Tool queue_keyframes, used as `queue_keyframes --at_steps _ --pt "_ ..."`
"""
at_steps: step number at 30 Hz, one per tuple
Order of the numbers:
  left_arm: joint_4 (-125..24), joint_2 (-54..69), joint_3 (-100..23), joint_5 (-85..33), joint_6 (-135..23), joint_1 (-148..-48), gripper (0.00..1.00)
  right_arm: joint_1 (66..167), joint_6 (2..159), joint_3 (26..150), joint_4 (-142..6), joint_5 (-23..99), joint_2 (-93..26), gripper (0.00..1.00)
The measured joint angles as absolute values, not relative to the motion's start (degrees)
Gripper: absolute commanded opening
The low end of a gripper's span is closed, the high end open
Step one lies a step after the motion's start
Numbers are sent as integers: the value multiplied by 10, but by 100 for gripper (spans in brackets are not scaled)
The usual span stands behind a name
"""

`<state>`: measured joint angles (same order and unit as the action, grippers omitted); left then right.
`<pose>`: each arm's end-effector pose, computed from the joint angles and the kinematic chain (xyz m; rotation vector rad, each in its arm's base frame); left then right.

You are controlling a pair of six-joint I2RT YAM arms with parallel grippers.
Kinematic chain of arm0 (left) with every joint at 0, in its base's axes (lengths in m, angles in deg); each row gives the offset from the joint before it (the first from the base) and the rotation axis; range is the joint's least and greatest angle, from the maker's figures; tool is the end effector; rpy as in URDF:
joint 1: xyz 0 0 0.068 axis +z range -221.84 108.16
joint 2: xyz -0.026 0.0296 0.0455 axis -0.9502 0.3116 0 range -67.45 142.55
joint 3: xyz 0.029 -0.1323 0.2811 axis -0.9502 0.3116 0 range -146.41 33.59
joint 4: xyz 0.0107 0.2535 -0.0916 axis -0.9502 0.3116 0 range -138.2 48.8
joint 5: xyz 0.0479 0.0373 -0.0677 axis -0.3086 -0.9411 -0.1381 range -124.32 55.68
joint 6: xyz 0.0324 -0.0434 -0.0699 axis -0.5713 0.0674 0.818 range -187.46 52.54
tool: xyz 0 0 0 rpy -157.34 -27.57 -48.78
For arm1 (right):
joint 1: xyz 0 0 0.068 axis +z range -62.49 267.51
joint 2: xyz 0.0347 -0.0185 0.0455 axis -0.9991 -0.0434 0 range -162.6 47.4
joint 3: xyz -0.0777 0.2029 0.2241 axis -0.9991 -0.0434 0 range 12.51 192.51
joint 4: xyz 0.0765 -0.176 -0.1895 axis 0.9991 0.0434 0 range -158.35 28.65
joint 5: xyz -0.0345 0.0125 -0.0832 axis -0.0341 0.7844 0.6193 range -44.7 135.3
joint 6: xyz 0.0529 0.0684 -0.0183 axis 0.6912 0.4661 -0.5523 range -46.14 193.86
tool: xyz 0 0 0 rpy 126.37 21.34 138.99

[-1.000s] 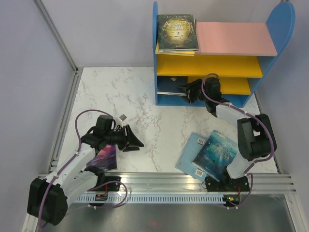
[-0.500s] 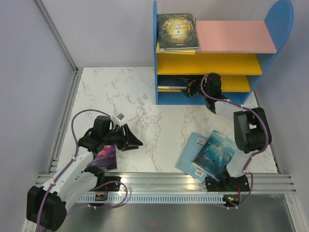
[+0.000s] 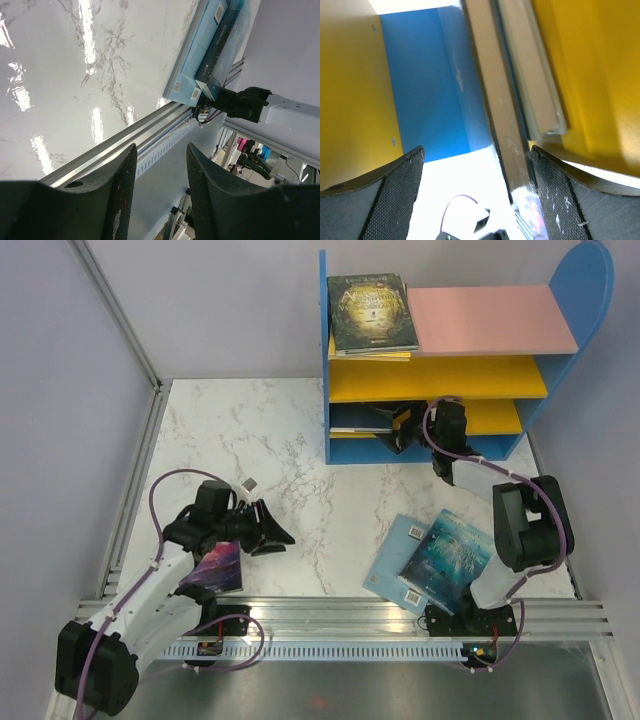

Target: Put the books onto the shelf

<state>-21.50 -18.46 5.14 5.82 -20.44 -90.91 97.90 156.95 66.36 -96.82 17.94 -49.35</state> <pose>0.1443 -0.1034 0.2119 -0.2637 2.5792 -1.3338 0.4083 0.1114 0.2512 0.9114 1.8964 1.5119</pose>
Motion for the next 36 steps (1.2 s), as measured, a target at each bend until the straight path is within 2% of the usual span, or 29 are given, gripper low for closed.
queue_keyframes --at_steps 8,14,19,22,25,27,29,34,36 --pt "-146 -170 -1 8 -235 -901 50 974 1502 593 -828 166 -365 98" --pt "-124 -152 -41 -14 -257 -899 50 974 1454 577 -790 160 -287 98" --pt "-51 -133 -94 -80 -285 -894 61 981 1427 555 -765 149 -260 98" --pt "0 -119 -144 -150 -293 -880 63 1021 1400 549 -736 155 -237 98" --pt "40 -93 -178 -215 -297 -856 65 1107 1374 549 -720 163 -224 98" --pt "61 -76 -180 -237 -302 -814 66 1160 1364 546 -715 171 -224 98" --pt "81 -58 -178 -248 -312 -731 66 1198 1359 535 -711 174 -224 98" --pt "102 -8 -179 -267 -342 -521 65 1223 1349 504 -695 179 -224 98" --pt "107 28 -185 -270 -348 -473 66 1226 1340 496 -687 177 -224 98"
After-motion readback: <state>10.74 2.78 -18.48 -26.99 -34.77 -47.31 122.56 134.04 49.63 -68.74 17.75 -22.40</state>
